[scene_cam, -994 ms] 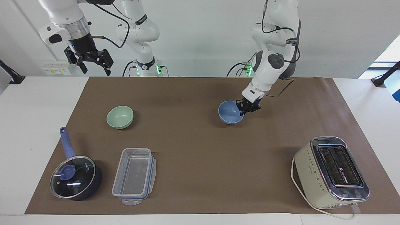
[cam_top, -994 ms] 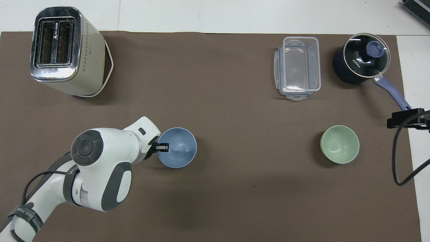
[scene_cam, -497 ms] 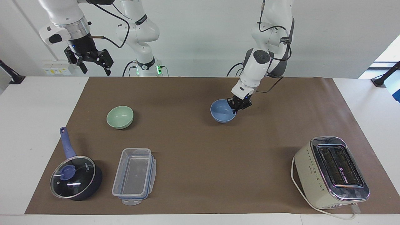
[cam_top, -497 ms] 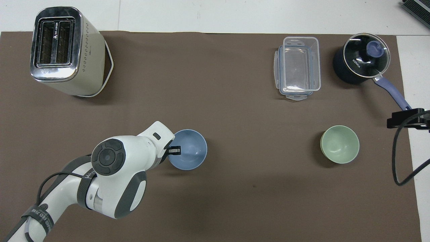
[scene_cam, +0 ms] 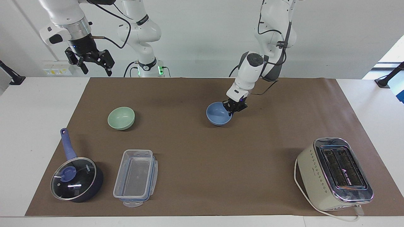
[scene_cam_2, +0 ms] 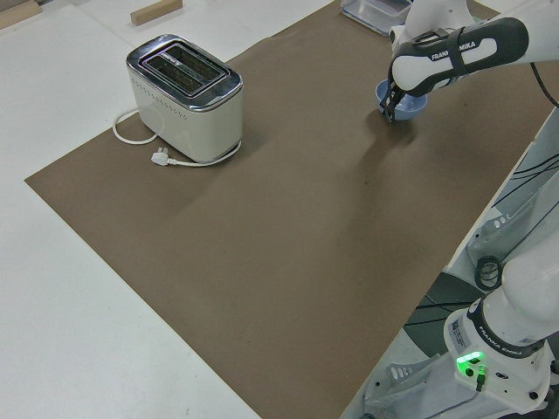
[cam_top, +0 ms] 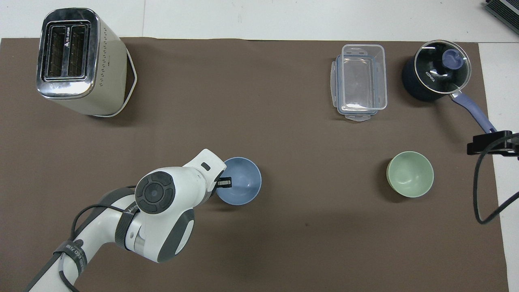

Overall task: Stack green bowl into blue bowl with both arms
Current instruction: 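Open the left gripper and withdraw while the right gripper approaches the green bowl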

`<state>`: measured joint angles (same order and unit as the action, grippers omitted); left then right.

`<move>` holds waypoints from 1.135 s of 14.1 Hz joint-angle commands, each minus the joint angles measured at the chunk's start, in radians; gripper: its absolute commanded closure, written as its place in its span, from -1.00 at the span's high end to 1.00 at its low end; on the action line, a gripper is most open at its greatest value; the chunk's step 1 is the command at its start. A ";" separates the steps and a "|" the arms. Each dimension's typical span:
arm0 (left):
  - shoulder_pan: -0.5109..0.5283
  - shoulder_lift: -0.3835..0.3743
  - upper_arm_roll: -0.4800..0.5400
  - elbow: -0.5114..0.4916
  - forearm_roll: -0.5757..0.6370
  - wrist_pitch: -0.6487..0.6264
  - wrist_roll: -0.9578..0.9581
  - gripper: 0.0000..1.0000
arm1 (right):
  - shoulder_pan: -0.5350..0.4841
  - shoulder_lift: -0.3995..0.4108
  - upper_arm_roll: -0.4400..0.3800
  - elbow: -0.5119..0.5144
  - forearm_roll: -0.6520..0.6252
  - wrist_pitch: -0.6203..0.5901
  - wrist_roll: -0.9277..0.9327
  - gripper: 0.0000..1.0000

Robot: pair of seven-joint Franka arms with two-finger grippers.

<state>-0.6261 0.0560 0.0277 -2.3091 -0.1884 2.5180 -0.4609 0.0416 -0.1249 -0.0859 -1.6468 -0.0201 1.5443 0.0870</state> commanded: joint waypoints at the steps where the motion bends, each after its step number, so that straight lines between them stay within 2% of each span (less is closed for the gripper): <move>1: -0.015 0.004 0.012 0.011 0.021 0.001 -0.025 -1.00 | -0.014 -0.005 0.008 -0.002 0.002 -0.006 -0.021 1.00; 2: -0.014 0.004 0.012 0.013 0.021 0.001 -0.025 -0.93 | -0.014 -0.005 0.008 -0.002 0.002 -0.006 -0.021 1.00; 5: -0.009 0.005 0.012 0.013 0.020 -0.002 -0.025 -0.38 | -0.014 -0.005 0.008 -0.002 0.002 -0.006 -0.021 1.00; 6: -0.009 0.005 0.012 0.013 0.020 -0.010 -0.025 -0.11 | -0.014 -0.005 0.008 -0.002 0.002 -0.006 -0.021 1.00; 7: -0.009 0.007 0.012 0.019 0.020 -0.016 -0.021 0.31 | -0.014 -0.005 0.008 -0.002 0.002 -0.006 -0.021 1.00; 8: -0.007 0.013 0.014 0.036 0.020 -0.031 -0.015 0.86 | -0.014 -0.005 0.008 -0.002 0.002 -0.006 -0.023 1.00; 9: -0.003 0.021 0.015 0.068 0.021 -0.063 -0.010 1.00 | -0.014 -0.005 0.008 -0.002 0.002 -0.006 -0.021 1.00; 12: 0.037 -0.030 0.026 0.129 0.032 -0.201 0.033 1.00 | -0.014 -0.005 0.008 -0.002 0.002 -0.006 -0.023 1.00; 15: 0.129 -0.122 0.026 0.149 0.122 -0.290 0.135 1.00 | -0.014 -0.005 0.008 -0.002 0.002 -0.006 -0.021 1.00; 16: 0.152 -0.136 0.026 0.186 0.147 -0.344 0.163 1.00 | -0.014 -0.005 0.008 -0.002 0.002 -0.006 -0.023 1.00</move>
<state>-0.5114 -0.0239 0.0582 -2.1541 -0.0879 2.2603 -0.3464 0.0417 -0.1249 -0.0859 -1.6468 -0.0201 1.5443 0.0870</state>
